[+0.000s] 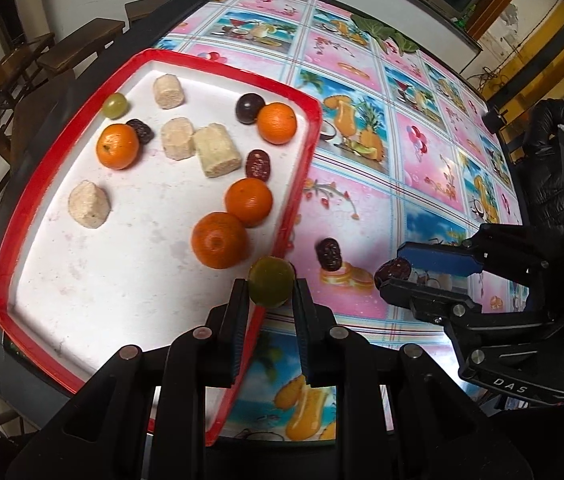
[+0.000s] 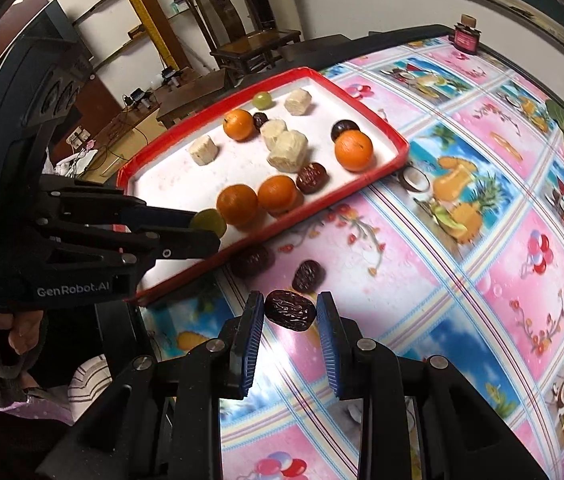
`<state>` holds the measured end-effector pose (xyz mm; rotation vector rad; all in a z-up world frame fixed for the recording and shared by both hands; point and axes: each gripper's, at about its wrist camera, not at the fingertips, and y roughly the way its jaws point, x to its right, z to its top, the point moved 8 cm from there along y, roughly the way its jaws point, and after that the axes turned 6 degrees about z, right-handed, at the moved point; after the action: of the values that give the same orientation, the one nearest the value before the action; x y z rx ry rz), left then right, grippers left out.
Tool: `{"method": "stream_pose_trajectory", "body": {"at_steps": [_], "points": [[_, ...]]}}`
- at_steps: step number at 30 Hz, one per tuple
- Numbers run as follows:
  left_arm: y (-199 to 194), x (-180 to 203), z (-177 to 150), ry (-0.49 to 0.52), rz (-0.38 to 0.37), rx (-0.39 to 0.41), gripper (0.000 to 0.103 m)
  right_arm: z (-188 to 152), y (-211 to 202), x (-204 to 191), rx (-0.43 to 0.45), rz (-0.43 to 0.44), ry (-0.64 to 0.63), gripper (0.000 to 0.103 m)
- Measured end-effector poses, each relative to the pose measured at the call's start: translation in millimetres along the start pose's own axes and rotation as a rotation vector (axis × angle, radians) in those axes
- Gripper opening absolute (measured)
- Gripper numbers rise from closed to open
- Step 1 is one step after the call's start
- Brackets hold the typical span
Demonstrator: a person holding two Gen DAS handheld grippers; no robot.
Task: Organize fruits
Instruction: 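Carry the green grape and the red date over the tray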
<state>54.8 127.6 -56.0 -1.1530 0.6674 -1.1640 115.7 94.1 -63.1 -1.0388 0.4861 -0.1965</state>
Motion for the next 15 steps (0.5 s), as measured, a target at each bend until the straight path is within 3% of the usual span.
{"method": "stream_pose_trajectory", "body": {"at_steps": [15], "points": [[4.5,-62.9,8.1,-0.086,0.057,0.009,0.02,69.4,14.8,3.3,0.054,-0.019,-0.03,0.028]]}}
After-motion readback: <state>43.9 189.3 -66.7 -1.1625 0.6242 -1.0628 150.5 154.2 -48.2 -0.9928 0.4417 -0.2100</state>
